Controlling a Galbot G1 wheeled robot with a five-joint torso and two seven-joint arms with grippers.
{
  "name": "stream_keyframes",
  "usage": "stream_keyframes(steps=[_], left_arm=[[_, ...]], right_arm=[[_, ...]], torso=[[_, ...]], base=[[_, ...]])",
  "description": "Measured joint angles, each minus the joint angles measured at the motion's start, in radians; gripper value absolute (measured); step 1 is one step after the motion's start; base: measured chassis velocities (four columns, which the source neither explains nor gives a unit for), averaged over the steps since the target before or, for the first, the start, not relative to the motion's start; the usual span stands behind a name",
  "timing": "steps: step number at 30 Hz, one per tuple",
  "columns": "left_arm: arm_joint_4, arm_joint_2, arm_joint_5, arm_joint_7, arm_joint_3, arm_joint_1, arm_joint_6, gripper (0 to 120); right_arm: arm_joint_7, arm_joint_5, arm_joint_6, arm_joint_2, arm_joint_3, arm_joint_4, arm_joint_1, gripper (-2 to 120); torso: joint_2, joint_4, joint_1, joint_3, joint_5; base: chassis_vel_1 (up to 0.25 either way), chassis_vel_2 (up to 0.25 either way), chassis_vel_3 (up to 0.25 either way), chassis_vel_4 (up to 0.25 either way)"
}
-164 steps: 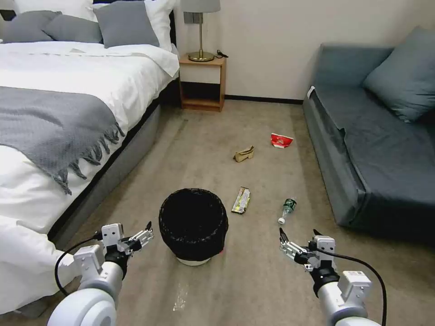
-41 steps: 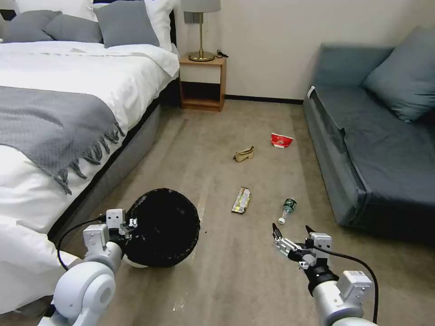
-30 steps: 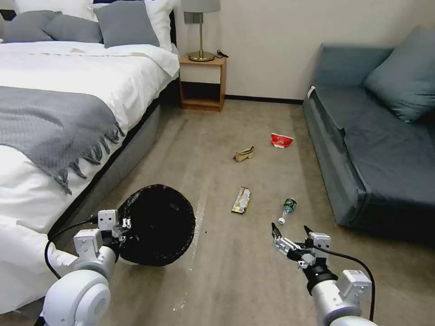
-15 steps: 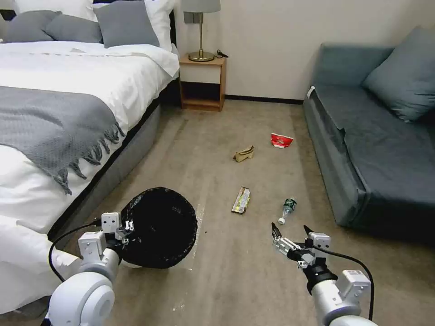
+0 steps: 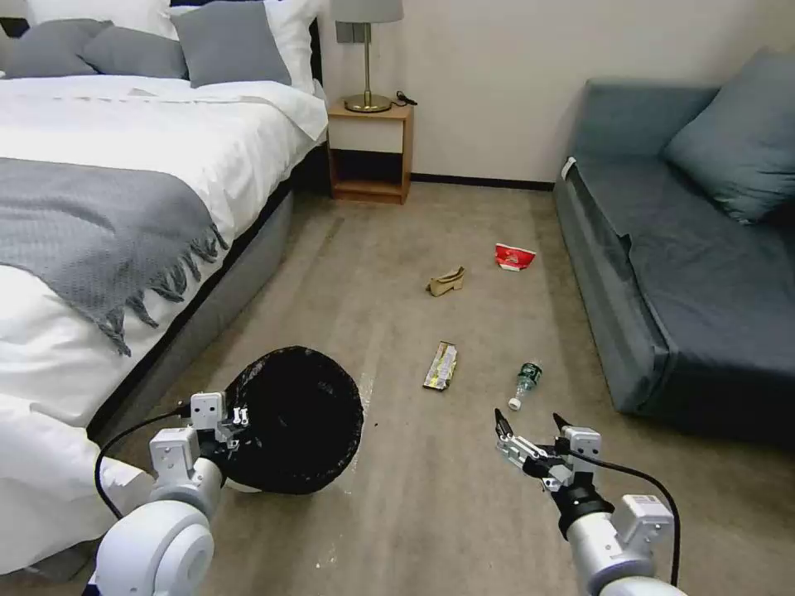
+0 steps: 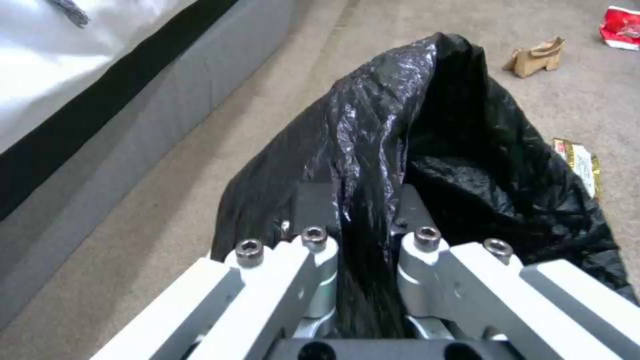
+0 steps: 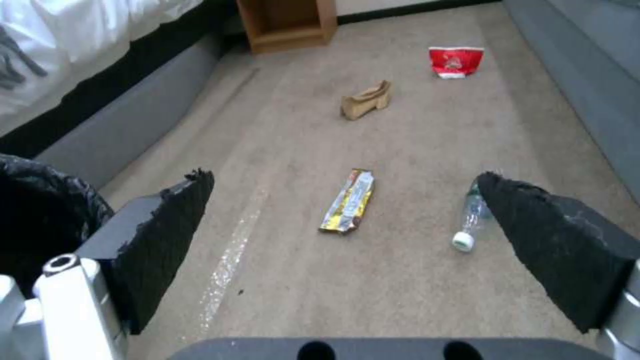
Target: Pick up the trash bin, then pick up the garbage on the floor and place it into the trash bin.
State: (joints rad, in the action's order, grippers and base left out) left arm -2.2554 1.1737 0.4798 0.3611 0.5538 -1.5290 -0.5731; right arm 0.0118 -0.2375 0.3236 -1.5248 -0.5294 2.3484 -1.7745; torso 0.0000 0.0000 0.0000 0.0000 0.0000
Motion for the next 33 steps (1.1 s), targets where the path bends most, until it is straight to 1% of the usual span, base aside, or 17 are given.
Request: stream_keyframes(steps=[11,26,33], left_arm=[[0.005,-0.010,0.003,-0.005,0.007,0.003,0.002,7],[0.010,-0.003,0.002,-0.010,0.002,0.009,0.004,7],[0.018,0.005,-0.016,-0.013,-0.007,0.007,0.008,7]], right_arm=[[0.003,-0.001,-0.009,-0.001,-0.001,-0.007,0.002,100],[0.004,0.000,-0.016,0.000,-0.003,-0.011,0.000,100],[0.005,0.000,-0.016,0.001,-0.003,-0.012,-0.001,100]], torso=[[0.000,0.0000,0.000,0.000,0.0000],[0.000,-0.0001,0.000,0.000,0.0000],[0.000,0.0000,0.000,0.000,0.0000]], base=[[-0.005,0.005,0.004,-0.006],[-0.077,0.081,0.079,-0.077],[-0.061,0.067,0.062,-0.060]])
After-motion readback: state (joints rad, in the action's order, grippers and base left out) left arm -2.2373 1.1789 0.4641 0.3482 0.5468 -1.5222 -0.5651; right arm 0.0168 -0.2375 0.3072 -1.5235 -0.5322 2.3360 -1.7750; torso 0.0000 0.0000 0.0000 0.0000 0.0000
